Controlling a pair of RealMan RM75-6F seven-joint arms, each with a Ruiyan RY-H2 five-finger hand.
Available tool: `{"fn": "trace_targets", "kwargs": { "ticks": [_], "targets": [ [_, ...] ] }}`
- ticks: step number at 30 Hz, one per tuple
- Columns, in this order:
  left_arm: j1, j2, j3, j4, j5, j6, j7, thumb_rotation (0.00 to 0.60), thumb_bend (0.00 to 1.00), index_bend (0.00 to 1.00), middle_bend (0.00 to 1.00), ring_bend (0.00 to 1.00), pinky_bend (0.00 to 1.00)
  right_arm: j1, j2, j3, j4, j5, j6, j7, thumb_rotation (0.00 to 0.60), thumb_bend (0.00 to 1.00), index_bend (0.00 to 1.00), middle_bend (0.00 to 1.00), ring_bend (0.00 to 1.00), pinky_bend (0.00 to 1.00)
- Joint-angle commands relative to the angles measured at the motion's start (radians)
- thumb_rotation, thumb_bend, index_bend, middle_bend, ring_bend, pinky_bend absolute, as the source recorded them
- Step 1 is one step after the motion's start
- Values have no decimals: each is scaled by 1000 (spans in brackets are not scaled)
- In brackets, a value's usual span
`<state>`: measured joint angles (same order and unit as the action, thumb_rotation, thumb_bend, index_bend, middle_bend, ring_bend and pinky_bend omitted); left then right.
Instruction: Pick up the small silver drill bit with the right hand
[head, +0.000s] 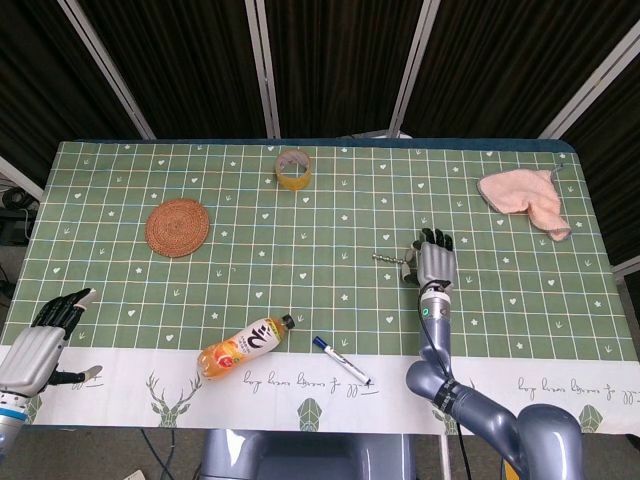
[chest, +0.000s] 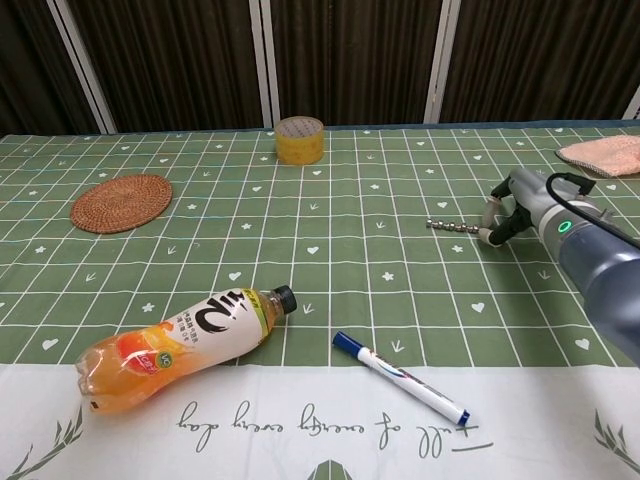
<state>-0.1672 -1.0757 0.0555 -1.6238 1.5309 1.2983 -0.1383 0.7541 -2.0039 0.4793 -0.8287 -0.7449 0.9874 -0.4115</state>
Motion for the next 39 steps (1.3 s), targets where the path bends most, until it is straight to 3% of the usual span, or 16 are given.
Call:
{"fn": "trace_targets", "kwargs": {
  "ticks": [1, 6, 13, 23, 33, 39],
  "targets": [
    [0, 0, 1, 0, -1, -2, 0, 600, 79, 0, 0, 0, 0, -1, 0, -1, -2, 0, -1, -3, 600, 312, 506, 106, 0, 0],
    [-1, 0, 0, -1, -1, -2, -1, 600, 81, 0, 0, 0, 0, -1, 5, -2, -11, -7, -2, 4, 600, 312, 421, 78, 0, 0],
    [-1, 1, 0, -1, -2, -3, -2, 600, 79, 0, 0, 0, 0, -2, 11, -4, -20, -13, -1, 8, 600, 312, 413, 75, 0, 0],
    [-1, 2, -1, -3, -3, -3, -5, 600, 79, 0, 0, 0, 0, -2, 3, -5, -17, 4, -11, -5, 600, 312, 479, 85, 0, 0],
    [-1, 2, -2, -2, -2, -1, -11, 600, 78, 0, 0, 0, 0, 1, -15, -10, 20, -14, -11, 23, 600, 313, 579, 168, 0, 0],
    [-1, 3, -1, -2, -2, -2, -14, 600, 78, 0, 0, 0, 0, 2, 7, -2, -20, -51, 15, 52, 600, 312, 603, 184, 0, 0]
  ]
}}
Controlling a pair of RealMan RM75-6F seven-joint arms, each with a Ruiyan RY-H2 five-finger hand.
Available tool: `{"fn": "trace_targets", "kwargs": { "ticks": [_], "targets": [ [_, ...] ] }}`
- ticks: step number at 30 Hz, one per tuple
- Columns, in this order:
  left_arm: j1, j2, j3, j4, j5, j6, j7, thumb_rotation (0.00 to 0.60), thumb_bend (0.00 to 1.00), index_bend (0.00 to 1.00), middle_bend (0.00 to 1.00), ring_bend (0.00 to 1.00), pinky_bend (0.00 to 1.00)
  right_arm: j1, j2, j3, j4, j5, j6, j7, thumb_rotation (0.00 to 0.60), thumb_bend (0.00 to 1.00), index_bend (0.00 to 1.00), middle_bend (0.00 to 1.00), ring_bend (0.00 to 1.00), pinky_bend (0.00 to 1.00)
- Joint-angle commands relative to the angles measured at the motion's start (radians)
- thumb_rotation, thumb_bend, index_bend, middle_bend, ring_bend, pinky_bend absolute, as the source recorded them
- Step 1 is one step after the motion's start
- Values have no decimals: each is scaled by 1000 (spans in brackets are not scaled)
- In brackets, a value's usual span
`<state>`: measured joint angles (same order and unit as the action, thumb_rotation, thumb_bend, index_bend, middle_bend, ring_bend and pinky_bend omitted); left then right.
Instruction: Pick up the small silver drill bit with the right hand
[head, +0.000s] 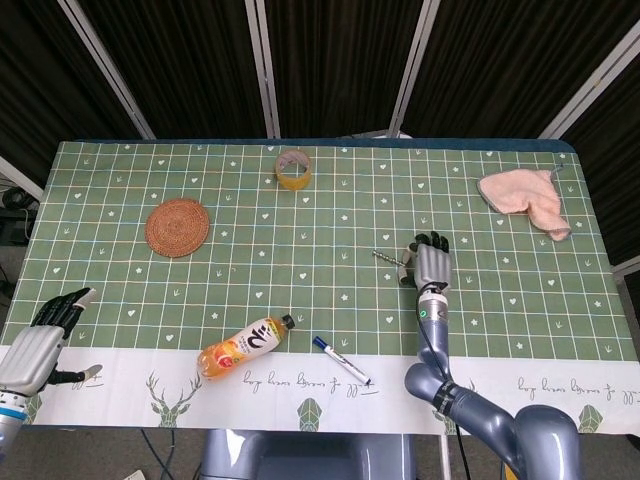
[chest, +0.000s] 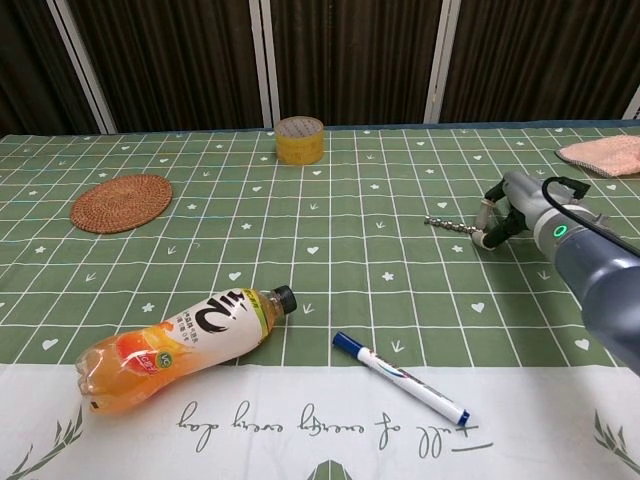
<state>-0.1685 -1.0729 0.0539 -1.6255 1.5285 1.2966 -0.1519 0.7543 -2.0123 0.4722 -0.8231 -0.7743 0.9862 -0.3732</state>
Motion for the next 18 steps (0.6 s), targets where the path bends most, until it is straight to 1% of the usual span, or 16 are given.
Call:
{"fn": "trace_targets", "kwargs": {
  "ticks": [1, 6, 11, 18],
  "targets": [
    [0, 0, 0, 0, 1, 0, 0, 600, 79, 0, 0, 0, 0, 2, 24, 5, -39, -29, 22, 16, 600, 312, 603, 184, 0, 0],
    [1, 0, 0, 0, 3, 3, 0, 600, 80, 0, 0, 0, 0, -2, 80, -4, -117, -75, 50, 12, 600, 312, 604, 184, 0, 0],
    [1, 1, 3, -3, 6, 3, -1, 600, 78, 0, 0, 0, 0, -11, 156, -33, -179, -138, 74, -6, 600, 312, 607, 187, 0, 0],
    [1, 0, 4, -3, 9, 4, 3, 600, 80, 0, 0, 0, 0, -23, 220, -40, -236, -143, 88, -35, 600, 312, 612, 188, 0, 0]
  ]
}}
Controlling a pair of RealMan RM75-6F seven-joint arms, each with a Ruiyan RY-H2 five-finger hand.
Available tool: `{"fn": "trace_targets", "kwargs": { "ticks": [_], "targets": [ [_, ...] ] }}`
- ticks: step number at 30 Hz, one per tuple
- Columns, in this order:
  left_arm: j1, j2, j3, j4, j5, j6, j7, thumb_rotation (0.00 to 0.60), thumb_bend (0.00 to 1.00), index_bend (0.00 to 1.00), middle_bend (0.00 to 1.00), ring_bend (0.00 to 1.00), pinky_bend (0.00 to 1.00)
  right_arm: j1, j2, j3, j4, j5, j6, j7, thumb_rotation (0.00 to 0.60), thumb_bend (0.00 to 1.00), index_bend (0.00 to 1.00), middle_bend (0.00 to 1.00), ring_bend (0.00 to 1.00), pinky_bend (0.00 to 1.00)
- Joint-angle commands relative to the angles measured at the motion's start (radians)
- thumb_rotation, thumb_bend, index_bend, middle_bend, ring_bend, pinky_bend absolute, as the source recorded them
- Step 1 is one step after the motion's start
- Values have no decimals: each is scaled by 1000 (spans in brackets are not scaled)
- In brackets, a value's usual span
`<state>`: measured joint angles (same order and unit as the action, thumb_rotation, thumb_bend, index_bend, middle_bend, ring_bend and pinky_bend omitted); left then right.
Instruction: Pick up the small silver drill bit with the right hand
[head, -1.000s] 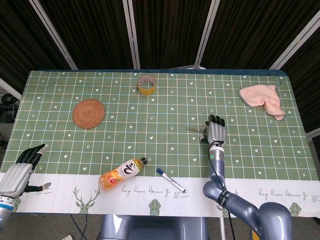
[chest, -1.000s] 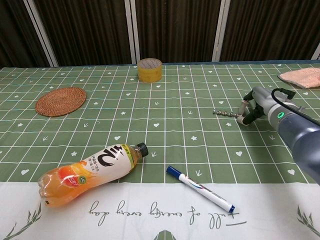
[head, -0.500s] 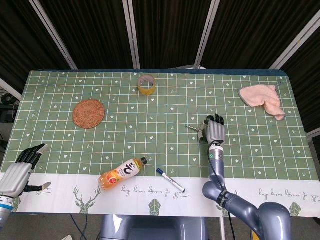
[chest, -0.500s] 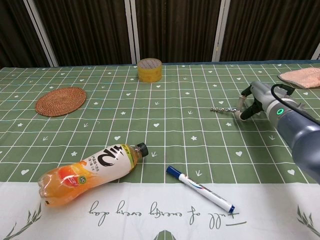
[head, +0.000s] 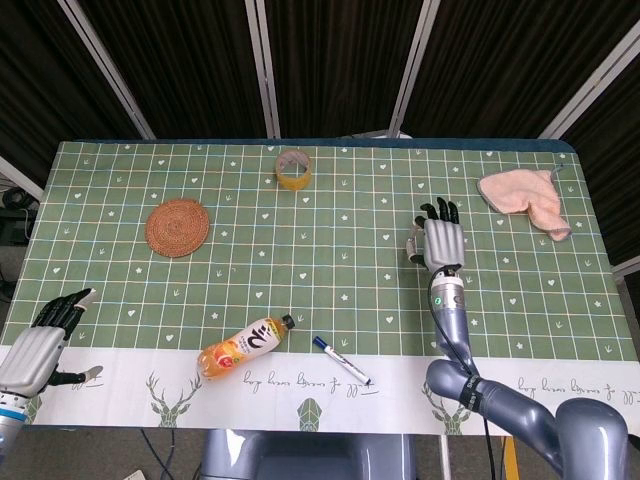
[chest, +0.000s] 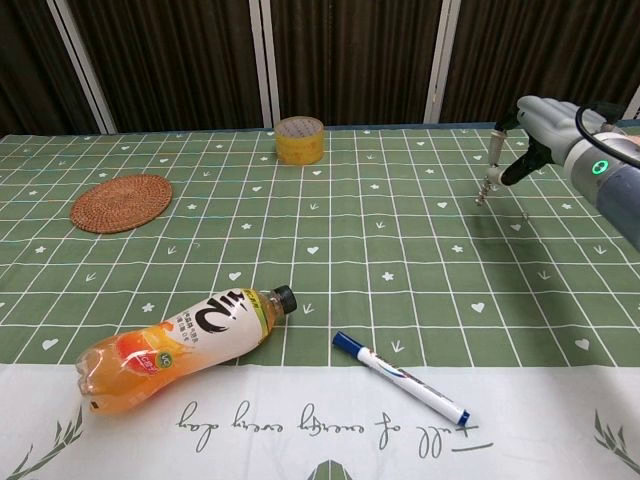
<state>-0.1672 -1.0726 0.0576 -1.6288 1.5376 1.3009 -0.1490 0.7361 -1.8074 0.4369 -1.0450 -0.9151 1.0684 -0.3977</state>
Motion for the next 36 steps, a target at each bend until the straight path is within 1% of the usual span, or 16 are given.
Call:
{"fn": "trace_targets", "kwargs": {
  "ticks": [1, 14, 19, 36],
  "targets": [
    [0, -1, 0, 0, 0, 0, 1, 600, 80, 0, 0, 0, 0, -6, 21, -4, -18, -1, 8, -13, 600, 312, 613, 188, 0, 0],
    [3, -5, -2, 7, 4, 11, 8, 600, 80, 0, 0, 0, 0, -8, 53, 2, -38, 40, 18, -37, 600, 312, 616, 190, 0, 0],
    [5, -5, 0, 7, 10, 17, 7, 600, 80, 0, 0, 0, 0, -18, 68, -12, -50, 46, 28, -56, 600, 312, 616, 190, 0, 0],
    [3, -8, 1, 8, 18, 18, 8, 600, 78, 0, 0, 0, 0, -44, 86, -29, -73, 85, 39, -72, 600, 312, 625, 190, 0, 0]
  ]
}}
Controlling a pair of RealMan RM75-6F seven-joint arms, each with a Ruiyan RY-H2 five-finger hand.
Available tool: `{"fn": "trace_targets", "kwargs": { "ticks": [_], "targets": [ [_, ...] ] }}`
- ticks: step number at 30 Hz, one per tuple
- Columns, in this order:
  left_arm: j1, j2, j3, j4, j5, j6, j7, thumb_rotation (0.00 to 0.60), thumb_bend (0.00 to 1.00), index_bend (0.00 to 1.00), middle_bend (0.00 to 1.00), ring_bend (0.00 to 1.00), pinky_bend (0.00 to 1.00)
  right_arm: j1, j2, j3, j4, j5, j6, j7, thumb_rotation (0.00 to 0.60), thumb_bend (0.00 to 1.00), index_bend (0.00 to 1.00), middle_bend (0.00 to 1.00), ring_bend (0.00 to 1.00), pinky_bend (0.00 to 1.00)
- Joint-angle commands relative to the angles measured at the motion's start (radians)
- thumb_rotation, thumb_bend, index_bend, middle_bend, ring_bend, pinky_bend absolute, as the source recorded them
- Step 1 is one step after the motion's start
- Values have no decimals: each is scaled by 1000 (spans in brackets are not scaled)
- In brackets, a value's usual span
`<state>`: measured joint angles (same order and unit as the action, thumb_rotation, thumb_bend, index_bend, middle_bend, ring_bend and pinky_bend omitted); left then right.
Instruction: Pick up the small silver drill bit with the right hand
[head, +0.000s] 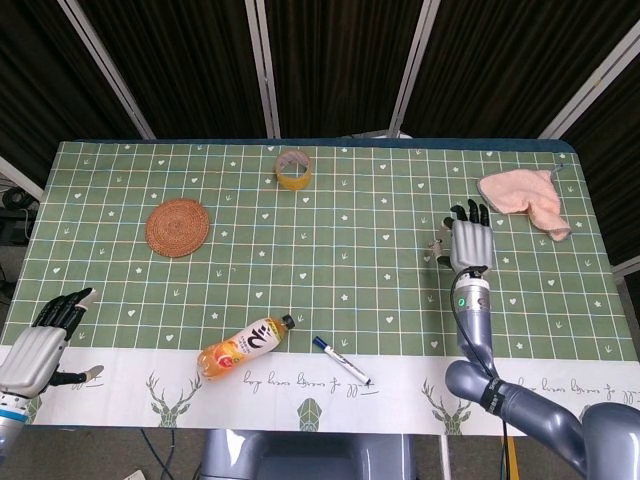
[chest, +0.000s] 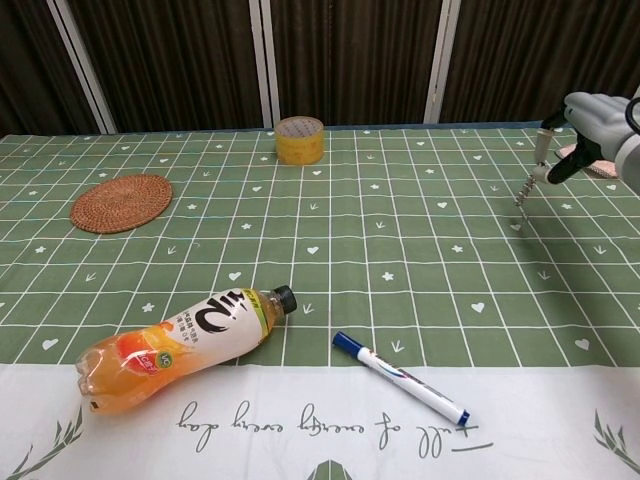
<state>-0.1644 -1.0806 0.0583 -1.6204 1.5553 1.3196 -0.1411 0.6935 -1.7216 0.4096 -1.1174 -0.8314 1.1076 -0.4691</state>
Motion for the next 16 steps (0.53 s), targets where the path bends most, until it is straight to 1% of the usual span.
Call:
{"fn": "trace_targets", "kwargs": {
  "ticks": [1, 16],
  "targets": [
    [-1, -1, 0, -1, 0, -1, 1, 600, 80, 0, 0, 0, 0, -2, 1, -3, 0, 3, 0, 0, 600, 312, 625, 190, 0, 0],
    [-4, -3, 1, -3, 3, -5, 2, 600, 77, 0, 0, 0, 0, -10, 7, -3, -1, 31, 2, -7, 600, 312, 625, 190, 0, 0]
  ]
}}
